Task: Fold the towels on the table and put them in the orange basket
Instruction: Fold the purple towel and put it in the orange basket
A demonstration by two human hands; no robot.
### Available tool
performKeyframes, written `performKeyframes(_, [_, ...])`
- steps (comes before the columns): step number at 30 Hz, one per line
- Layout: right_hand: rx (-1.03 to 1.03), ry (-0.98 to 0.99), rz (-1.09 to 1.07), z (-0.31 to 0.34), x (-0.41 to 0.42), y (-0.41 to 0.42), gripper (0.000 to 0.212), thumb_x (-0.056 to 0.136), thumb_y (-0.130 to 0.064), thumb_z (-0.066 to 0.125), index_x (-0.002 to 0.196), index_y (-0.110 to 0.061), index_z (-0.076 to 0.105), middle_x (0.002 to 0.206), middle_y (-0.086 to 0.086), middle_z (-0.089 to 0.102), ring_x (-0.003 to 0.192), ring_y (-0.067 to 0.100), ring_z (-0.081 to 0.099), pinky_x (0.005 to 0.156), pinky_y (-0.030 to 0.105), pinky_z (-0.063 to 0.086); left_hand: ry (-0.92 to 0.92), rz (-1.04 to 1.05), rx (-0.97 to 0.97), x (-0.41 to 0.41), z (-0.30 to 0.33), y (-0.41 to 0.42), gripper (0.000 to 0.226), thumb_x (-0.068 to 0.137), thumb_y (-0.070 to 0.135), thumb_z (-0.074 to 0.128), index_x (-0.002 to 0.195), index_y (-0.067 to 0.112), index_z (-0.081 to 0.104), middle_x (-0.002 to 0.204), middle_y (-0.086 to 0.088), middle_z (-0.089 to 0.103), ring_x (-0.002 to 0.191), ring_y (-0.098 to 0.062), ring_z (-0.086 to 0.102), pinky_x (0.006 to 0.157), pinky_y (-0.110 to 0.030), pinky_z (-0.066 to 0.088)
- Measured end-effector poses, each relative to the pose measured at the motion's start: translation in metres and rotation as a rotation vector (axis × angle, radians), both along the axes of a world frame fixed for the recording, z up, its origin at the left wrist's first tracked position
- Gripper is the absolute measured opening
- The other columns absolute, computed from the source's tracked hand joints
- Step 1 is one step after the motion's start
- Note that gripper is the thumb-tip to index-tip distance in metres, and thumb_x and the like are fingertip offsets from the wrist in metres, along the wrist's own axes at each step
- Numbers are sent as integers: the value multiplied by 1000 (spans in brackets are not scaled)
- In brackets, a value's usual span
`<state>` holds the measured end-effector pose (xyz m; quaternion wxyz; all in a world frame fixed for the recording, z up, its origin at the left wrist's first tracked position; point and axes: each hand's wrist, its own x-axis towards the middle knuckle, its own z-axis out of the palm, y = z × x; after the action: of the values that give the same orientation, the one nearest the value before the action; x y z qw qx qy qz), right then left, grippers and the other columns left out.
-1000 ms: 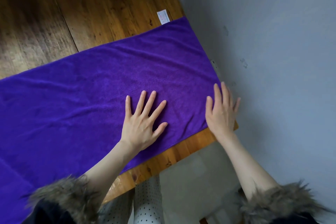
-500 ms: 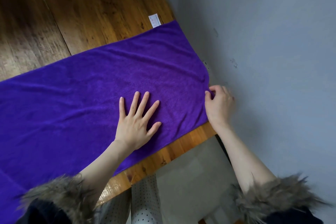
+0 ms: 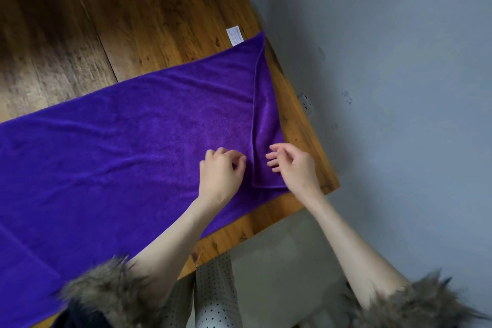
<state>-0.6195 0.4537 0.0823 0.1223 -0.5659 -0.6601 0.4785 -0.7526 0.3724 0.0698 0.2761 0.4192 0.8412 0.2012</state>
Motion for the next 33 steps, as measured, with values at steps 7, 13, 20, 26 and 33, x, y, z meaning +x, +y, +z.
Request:
performKeyframes(7, [156,-99,34,6,-38,70,18,94,-19,51,98,-11,67,80,-4,65,78,18,66,79,36,54,-4,-44,-121,21,1,12,35,89,43,56,100,11,63,100,-6,60,100,-27,45,84,-41,46])
performKeyframes(13, [335,-276,122,8,-102,102,33,94,-34,53,109,-6,62,103,8,67,98,22,61,72,18,34,-144,-98,24,6,-5,-4,21,93,23,54,97,5,63,90,-8,61,92,-23,43,78,-28,40])
performKeyframes(20, [381,-599,162,4,-127,108,26,97,-20,43,119,-6,47,115,14,61,104,31,59,69,31,37,-283,-93,45,-2,1,-7,17,92,23,57,95,7,63,89,-2,58,89,-18,43,72,-20,33])
performKeyframes(26, [474,-458,151,28,-137,88,22,97,-15,43,114,-7,54,107,10,64,97,25,61,67,24,34,-457,13,80,-22,24,-28,13,91,17,59,92,5,63,82,-7,64,73,-17,54,72,-27,44])
performKeyframes(33, [488,-202,279,75,-176,20,21,95,-16,47,110,-8,59,106,10,67,98,25,61,72,22,37,-510,44,151,-69,68,-87,16,87,13,61,74,18,56,64,7,56,58,-5,48,60,-17,41])
